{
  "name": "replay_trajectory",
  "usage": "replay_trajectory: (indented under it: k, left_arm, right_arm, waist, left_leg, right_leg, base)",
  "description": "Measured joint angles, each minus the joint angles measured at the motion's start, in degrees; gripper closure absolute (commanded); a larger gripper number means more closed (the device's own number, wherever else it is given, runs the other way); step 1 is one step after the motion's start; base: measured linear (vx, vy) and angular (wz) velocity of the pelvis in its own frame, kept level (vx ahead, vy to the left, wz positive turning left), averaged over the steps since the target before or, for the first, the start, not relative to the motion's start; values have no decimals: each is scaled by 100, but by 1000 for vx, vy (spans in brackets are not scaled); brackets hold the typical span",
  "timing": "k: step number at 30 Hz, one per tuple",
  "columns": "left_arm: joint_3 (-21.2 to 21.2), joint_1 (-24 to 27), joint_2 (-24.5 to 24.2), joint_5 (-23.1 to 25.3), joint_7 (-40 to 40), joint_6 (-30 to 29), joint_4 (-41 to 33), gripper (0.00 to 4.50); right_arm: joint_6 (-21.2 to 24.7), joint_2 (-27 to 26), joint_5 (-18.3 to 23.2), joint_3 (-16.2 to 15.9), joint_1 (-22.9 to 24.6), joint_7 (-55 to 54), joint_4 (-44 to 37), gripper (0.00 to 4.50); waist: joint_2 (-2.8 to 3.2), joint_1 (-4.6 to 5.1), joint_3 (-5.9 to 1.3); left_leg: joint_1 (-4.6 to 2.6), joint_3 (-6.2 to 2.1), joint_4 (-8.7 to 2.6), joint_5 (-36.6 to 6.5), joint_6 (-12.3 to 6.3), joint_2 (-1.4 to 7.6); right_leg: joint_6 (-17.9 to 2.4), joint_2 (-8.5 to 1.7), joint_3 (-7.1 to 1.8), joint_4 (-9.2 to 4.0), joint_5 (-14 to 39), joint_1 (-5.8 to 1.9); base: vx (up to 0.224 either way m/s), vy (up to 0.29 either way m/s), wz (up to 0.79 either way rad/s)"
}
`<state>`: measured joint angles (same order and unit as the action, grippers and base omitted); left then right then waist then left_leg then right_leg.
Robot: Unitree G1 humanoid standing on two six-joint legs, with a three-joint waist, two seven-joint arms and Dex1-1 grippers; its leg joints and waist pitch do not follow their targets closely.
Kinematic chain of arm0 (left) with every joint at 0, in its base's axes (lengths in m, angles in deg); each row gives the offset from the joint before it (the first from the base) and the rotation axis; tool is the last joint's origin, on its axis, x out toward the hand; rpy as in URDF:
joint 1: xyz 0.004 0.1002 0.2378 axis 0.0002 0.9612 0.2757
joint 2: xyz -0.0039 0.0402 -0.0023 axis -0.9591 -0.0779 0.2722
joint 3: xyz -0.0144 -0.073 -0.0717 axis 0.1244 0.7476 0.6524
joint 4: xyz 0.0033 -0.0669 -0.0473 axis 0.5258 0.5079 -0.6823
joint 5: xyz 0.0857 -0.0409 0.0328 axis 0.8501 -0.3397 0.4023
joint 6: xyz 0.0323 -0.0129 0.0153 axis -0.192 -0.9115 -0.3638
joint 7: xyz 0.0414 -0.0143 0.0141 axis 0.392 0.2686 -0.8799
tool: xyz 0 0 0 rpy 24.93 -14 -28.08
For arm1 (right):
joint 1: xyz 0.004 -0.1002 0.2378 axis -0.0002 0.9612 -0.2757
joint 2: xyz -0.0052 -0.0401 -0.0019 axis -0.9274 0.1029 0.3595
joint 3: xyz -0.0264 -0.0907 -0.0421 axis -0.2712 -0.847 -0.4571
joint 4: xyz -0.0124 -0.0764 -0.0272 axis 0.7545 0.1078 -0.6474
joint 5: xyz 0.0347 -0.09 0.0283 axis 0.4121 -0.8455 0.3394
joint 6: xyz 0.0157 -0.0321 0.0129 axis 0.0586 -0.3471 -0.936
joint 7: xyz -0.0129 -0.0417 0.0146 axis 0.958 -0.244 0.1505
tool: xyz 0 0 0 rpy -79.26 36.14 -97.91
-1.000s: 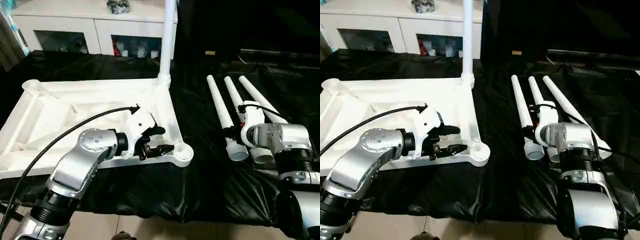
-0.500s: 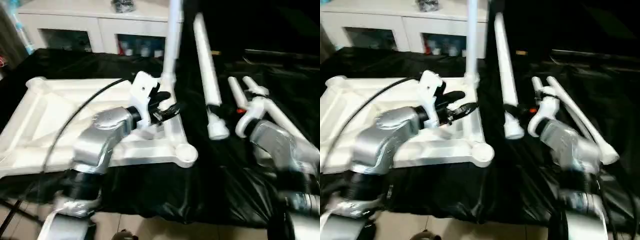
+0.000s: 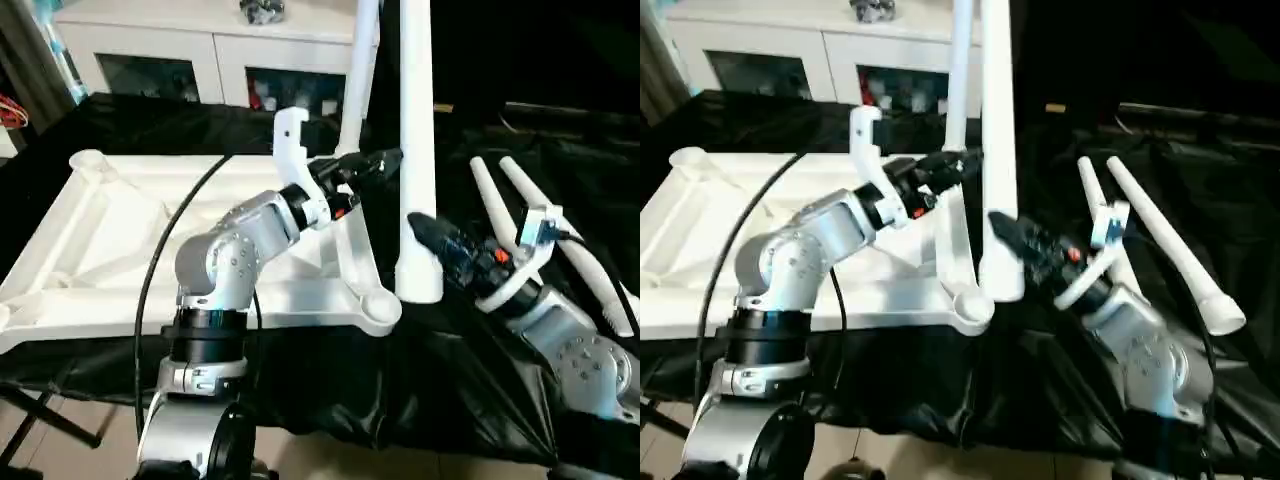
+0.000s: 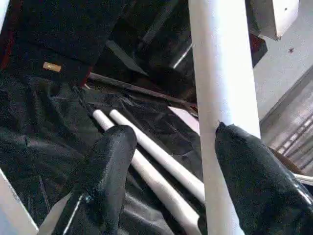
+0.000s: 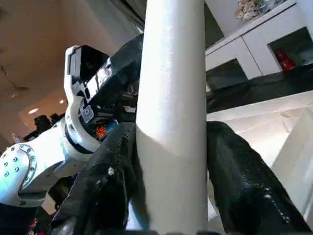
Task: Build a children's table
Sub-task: Pick table leg
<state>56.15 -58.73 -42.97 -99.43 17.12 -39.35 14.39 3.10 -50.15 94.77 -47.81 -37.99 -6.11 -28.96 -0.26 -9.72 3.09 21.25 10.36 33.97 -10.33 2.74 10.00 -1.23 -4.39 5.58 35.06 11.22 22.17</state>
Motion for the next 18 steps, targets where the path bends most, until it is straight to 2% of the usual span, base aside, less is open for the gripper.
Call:
replay_trajectory:
  k: [8,9,13,15,18]
  left_arm:
    - [140,-9,46,-256,-124,-159,0,142]
    - [162,-9,48,-301,-124,-178,0,115]
    - [214,-9,41,-390,-124,-261,-10,103]
    - [219,-9,45,-401,-128,-259,-25,65]
    - [261,-9,59,-407,-165,-256,-26,62]
  right_arm:
    - [-10,78,3,-238,0,64,-76,264]
    - [-14,80,3,-244,-1,61,-93,264]
    - [-59,89,3,-289,-27,38,-98,264]
    - [-74,89,4,-284,-63,-20,-97,264]
    - [-94,89,3,-278,-127,-70,-82,264]
  waist:
    - [-1,-9,0]
    - [-1,-10,1]
    - [-6,-9,3]
    - [-5,-9,3]
    - [-5,-8,3]
  left_leg:
    - [12,-5,-1,-2,-2,0]
    - [12,-5,-2,-2,-2,0]
    - [12,-6,-1,-2,-2,0]
    - [12,-6,-1,-2,-2,0]
    - [12,-7,-1,-2,-2,0]
  right_leg:
    - [5,0,6,-7,3,2]
    - [5,0,6,-8,3,2]
    - [5,0,6,-8,3,2]
    - [6,0,6,-8,4,2]
    - [7,0,6,-8,4,2]
  base:
    - [0,0,0]
    - [0,0,0]
    - [0,0,0]
    - [0,0,0]
    - [0,0,0]
